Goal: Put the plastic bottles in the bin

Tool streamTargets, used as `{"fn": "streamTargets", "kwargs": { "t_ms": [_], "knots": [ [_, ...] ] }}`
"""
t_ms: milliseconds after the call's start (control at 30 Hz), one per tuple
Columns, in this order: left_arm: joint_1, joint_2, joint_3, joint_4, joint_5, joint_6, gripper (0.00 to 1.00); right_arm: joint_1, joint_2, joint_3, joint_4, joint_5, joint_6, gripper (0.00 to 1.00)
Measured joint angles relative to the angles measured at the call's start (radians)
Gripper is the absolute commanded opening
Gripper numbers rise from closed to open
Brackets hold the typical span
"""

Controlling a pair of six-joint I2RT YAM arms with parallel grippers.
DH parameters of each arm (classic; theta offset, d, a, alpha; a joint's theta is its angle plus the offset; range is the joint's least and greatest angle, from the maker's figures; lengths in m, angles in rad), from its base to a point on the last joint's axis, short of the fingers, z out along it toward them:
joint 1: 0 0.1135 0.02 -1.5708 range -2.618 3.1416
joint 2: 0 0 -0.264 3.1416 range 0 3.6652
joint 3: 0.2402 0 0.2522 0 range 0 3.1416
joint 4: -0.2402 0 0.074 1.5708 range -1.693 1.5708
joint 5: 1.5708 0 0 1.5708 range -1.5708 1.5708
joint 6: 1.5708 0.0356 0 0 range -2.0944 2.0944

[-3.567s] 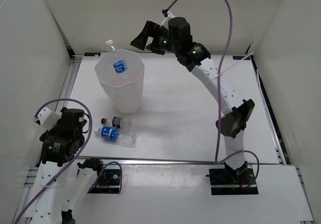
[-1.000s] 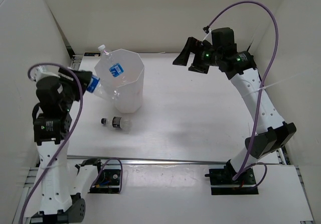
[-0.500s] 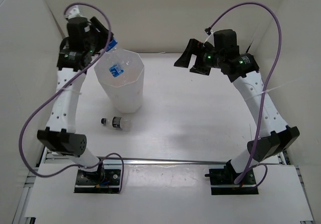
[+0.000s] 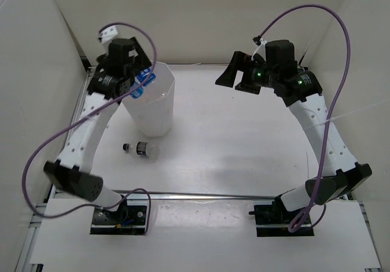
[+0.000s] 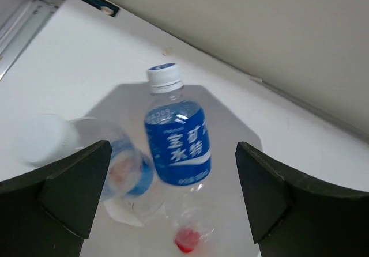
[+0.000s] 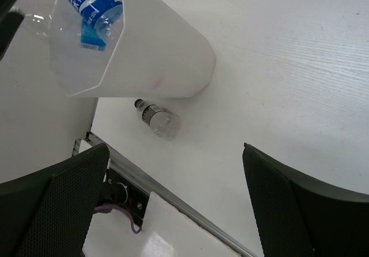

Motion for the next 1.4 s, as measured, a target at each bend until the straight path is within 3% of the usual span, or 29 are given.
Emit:
{"fn": "streamTargets", "kwargs": {
  "t_ms": [233, 467, 633, 733, 967, 1400],
  "knots": [
    [0.172, -0.551, -0.421, -0.019, -0.064, -0.333, 1.00, 0.000, 0.013, -0.001, -0.002, 0.003, -0.005, 1.00],
    [0.299, -0.832, -0.836, -0.078, 0.115, -0.696, 1.00, 0.000, 0.044, -0.001, -0.001, -0.011, -0.003, 1.00],
    [0.385, -0.834, -1.189, -0.044, 0.344, -0.818, 1.00, 0.000, 0.047, -0.001, -0.001, -0.022, 0.000, 1.00],
    [0.438, -0.820, -1.309, -0.030, 0.454, -0.848, 1.00, 0.000, 0.047, -0.001, 0.000, -0.030, 0.002, 1.00],
    [0.518, -0.732, -1.343, 0.106, 0.614, -0.828, 1.00, 0.000, 0.047, -0.001, 0.001, -0.032, 0.001, 1.00],
    [0.566, -0.488, -1.379, 0.297, 0.747, -0.711, 1.00, 0.000, 0.047, -0.018, 0.002, -0.034, 0.001, 1.00]
  ]
}}
